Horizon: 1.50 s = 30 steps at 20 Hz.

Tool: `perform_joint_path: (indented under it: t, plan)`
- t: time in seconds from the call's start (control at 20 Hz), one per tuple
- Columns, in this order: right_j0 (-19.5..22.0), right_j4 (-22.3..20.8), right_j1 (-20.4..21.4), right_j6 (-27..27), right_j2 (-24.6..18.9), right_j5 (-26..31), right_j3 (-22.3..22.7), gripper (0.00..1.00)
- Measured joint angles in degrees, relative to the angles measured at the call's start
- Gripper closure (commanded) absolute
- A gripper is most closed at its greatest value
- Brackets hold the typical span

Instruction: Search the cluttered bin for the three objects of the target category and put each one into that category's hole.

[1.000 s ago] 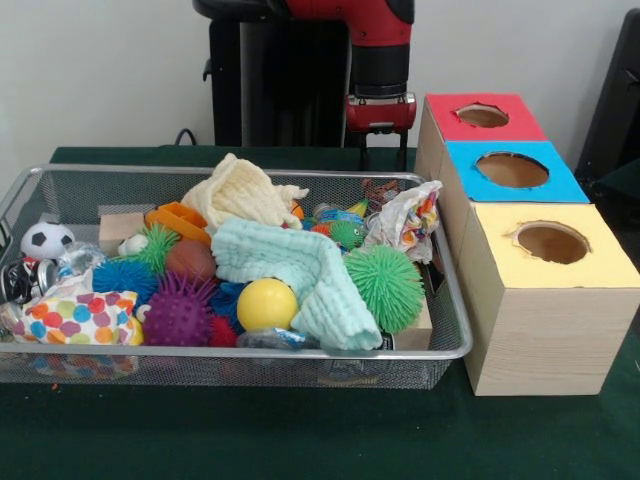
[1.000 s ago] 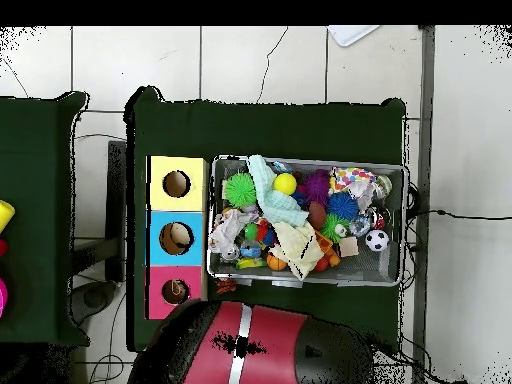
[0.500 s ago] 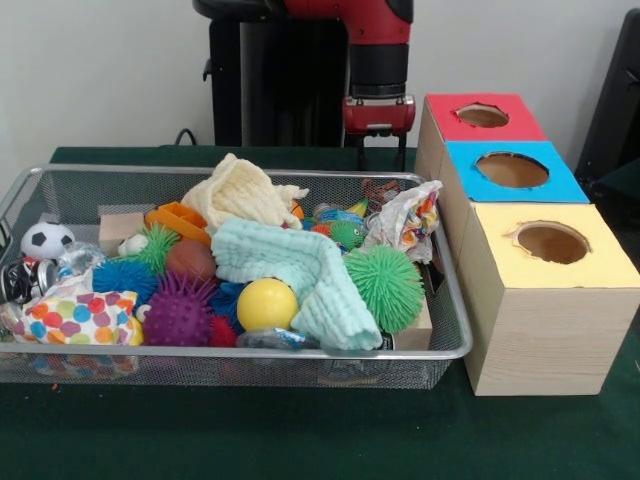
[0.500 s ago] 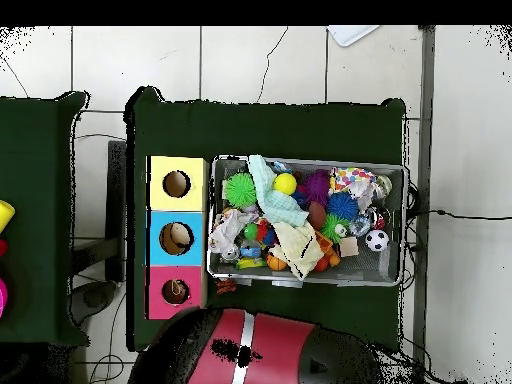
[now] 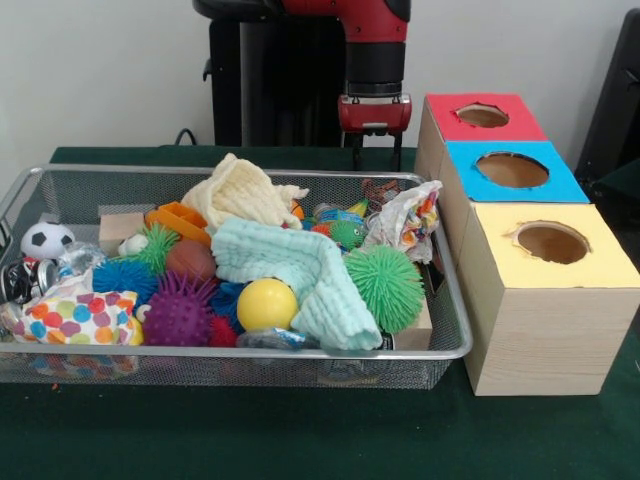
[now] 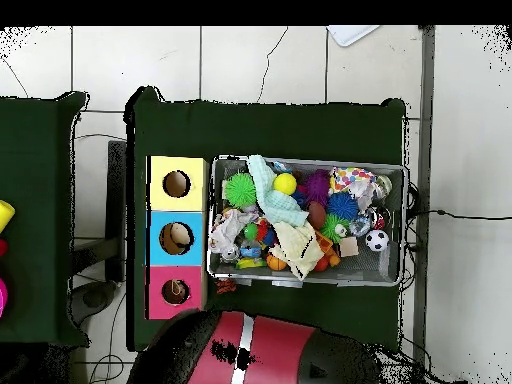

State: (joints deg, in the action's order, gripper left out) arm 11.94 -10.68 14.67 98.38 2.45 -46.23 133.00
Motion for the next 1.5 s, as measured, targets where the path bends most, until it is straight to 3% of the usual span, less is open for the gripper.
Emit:
perform_joint_path:
  t: [0.65,1.5]
  plan:
    - [0.35,0.00,0.06,0.00,-0.01,-1.24,0.06,0.00]
    - [0.78,-0.05,6.80,0.00,0.01,-3.86,0.56,0.00]
